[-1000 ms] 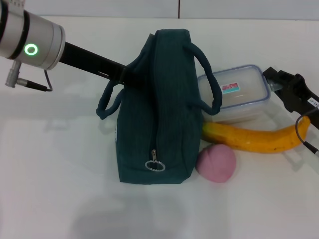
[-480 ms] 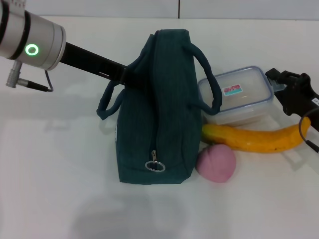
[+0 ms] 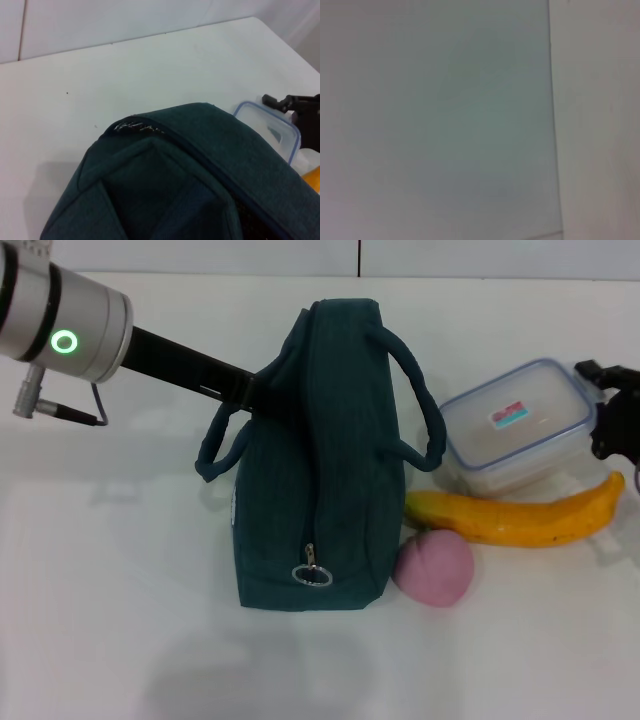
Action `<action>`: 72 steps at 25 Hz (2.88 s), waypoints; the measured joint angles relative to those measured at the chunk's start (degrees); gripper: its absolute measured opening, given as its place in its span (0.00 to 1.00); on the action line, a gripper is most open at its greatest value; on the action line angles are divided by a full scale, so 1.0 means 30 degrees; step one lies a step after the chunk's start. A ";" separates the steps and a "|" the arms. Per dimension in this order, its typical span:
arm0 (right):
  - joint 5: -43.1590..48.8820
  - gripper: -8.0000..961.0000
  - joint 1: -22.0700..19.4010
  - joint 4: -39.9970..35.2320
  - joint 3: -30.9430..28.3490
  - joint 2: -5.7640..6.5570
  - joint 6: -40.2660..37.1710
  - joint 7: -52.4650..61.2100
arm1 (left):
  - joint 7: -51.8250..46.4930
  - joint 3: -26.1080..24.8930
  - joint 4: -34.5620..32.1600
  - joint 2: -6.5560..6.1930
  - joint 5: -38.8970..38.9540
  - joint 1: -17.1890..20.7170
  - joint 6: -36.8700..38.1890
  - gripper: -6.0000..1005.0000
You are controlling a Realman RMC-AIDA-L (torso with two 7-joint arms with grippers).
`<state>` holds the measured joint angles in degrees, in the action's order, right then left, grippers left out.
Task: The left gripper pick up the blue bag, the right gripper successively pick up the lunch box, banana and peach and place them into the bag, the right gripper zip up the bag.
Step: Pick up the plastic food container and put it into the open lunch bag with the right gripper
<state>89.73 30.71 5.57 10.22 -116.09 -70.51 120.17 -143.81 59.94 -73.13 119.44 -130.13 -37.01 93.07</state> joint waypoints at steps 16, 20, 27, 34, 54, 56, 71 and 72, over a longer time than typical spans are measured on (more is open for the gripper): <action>0.0004 0.11 0.0370 0.0009 -0.2883 0.0056 -0.4053 0.1171 | 0.0005 0.0171 0.0001 0.0033 0.0032 -0.0045 -0.0026 0.04; -0.0001 0.11 0.1161 0.0055 -0.3358 0.0053 -0.5653 0.1178 | -0.0026 0.0460 0.0001 0.0033 0.0076 -0.0143 -0.0177 0.04; 0.0001 0.11 0.2880 0.0058 -0.3432 0.0007 -0.6932 0.1171 | -0.0140 0.0443 -0.0004 0.0020 0.0311 -0.0627 -0.0215 0.04; 0.0158 0.11 0.4069 0.0209 -0.3334 -0.0035 -0.6925 0.0972 | -0.0553 0.0363 -0.0128 -0.0037 0.0318 -0.1400 -0.0228 0.04; 0.2539 0.11 0.3630 0.0423 -0.2854 0.0005 -0.2249 -0.3215 | -0.1402 0.0312 -0.0236 -0.0596 0.0167 -0.1990 -0.0206 0.04; 0.2781 0.11 0.3539 0.0313 -0.2692 0.0009 -0.1926 -0.3289 | -0.1402 0.0314 -0.0236 -0.0613 0.0163 -0.1990 -0.0206 0.04; 0.6581 0.11 0.4034 0.0381 -0.1942 -0.0034 -0.1793 -0.4890 | -0.1220 0.0323 0.0002 -0.0474 0.0107 -0.2081 -0.0206 0.04; 0.6666 0.11 0.4061 0.0374 -0.1934 -0.0034 -0.1833 -0.5458 | -0.1191 0.0321 0.0001 -0.0471 0.0103 -0.2043 -0.0206 0.04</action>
<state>109.72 42.89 6.70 4.42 -116.20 -76.01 103.80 -147.38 60.91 -73.13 118.02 -129.82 -43.14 92.46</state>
